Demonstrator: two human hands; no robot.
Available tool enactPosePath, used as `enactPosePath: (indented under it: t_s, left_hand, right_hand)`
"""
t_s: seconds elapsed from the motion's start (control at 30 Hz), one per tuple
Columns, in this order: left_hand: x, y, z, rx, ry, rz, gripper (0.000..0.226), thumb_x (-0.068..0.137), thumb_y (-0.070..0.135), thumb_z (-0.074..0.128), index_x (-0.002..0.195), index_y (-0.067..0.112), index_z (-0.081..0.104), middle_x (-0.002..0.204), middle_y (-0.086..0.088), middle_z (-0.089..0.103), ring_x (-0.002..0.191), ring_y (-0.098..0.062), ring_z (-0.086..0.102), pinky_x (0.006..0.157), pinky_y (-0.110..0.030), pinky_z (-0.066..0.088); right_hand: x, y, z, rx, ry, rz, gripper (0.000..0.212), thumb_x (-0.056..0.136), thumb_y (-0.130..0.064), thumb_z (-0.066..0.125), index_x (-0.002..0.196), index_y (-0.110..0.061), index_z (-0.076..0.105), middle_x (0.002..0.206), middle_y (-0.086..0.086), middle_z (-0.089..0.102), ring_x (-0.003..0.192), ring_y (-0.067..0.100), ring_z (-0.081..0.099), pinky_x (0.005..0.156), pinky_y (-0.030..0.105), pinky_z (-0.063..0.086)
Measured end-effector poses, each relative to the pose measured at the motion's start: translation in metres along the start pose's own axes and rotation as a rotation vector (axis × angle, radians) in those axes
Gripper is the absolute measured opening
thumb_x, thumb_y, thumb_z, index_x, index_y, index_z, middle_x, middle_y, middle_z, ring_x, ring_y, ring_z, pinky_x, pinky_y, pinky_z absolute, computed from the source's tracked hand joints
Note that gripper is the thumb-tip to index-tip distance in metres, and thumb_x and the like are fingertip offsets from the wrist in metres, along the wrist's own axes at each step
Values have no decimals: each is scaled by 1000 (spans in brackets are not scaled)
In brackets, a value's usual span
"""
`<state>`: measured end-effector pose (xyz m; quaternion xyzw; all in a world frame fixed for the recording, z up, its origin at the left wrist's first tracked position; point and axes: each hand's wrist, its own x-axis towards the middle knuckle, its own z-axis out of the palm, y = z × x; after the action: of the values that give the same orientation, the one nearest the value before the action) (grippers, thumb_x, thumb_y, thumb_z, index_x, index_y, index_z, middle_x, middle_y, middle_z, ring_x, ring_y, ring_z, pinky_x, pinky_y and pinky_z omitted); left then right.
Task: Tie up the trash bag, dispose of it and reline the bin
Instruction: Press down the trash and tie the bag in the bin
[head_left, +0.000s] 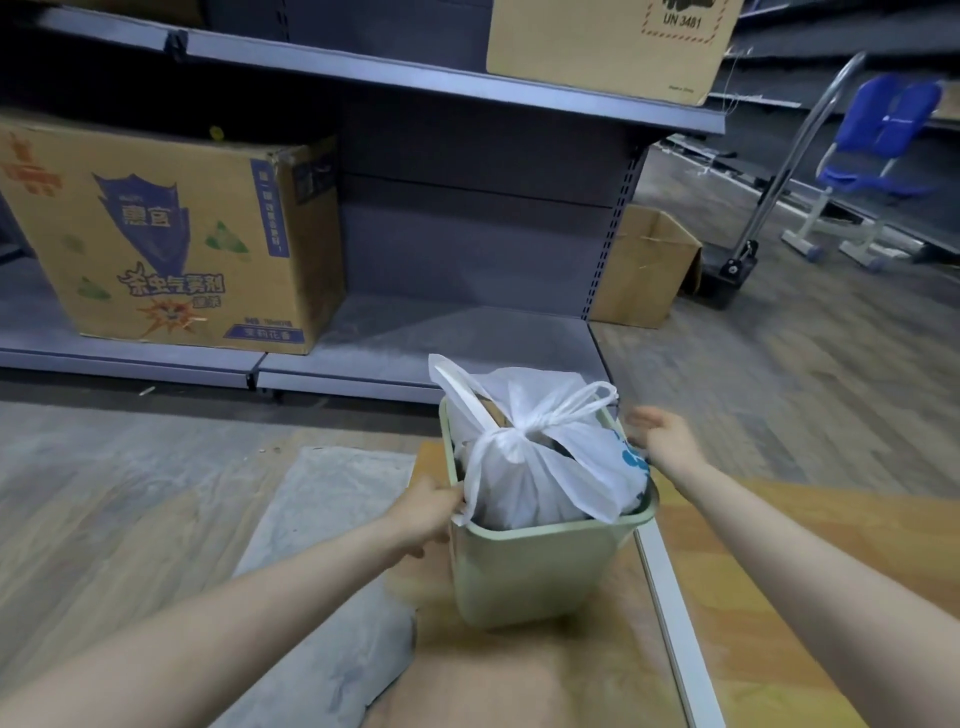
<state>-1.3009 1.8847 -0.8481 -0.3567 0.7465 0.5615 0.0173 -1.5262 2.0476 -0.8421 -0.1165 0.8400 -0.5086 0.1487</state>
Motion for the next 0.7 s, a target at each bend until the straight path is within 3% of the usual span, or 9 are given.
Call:
enactPosePath:
  t_s: [0.1,0.17,0.23,0.3,0.37,0.5,0.57,0.63,0.7]
  left_hand:
    - [6,3,-11,89,437,424,43,92,49,40,110,11,48,111,0,55,101,-19,53,83,-33,41]
    - [4,16,-17,300,531,760,58,82,60,41,109,11,53,103,8,52,90,-12,53,78,-30,42]
    - [7,30,-15,517,520,895,62,78,64,46,106,10,57,102,4,54,75,-17,55,69,-29,38]
    - [12,41,-8,738,461,863,53,83,59,51,106,11,58,107,-2,56,76,-26,59,67,-31,37]
    - [16,50,-2,882,377,802,39,92,46,51,110,12,56,111,-3,55,89,-28,59,75,-33,41]
    - [19,60,-3,767,257,751,27,92,32,56,104,8,58,102,-3,53,91,-23,54,73,-29,35]
    - [18,60,-7,613,165,695,22,86,25,64,96,6,60,91,0,54,86,-20,53,66,-25,34]
    - [16,61,-15,547,82,677,18,83,23,68,86,7,61,78,5,53,79,-17,52,60,-21,36]
    - [14,60,-22,739,81,717,19,85,25,65,90,7,65,81,4,51,77,-19,53,64,-26,42]
  right_hand:
    - [-21,-26,-4,-173,162,-549,40,100,-14,35,139,-7,44,138,1,49,128,11,42,101,19,28]
    - [-33,-39,-2,-376,80,-902,46,96,-30,37,136,-11,49,135,-4,52,122,6,48,99,20,34]
    - [-35,-37,5,-661,0,-1111,46,94,-36,40,131,-13,56,131,1,59,115,16,58,92,30,44]
    - [-37,-30,15,-887,-1,-1200,42,91,-37,43,120,-16,65,115,1,68,96,24,66,77,36,50]
    - [-37,-28,19,-988,72,-1239,40,86,-39,44,107,-18,70,89,-5,70,77,23,64,70,33,49]
    - [-32,-30,22,-990,223,-1282,33,82,-36,47,81,-20,75,63,-4,58,72,18,48,82,31,36]
    - [-37,-30,24,-978,182,-1293,28,83,-32,50,78,-19,75,60,-1,52,62,20,48,67,30,39]
    - [-46,-32,24,-991,133,-1264,31,85,-35,48,80,-18,73,62,0,51,47,22,47,44,23,28]
    - [-52,-35,24,-1020,132,-1262,28,86,-33,48,81,-18,71,64,-1,51,42,20,39,36,21,20]
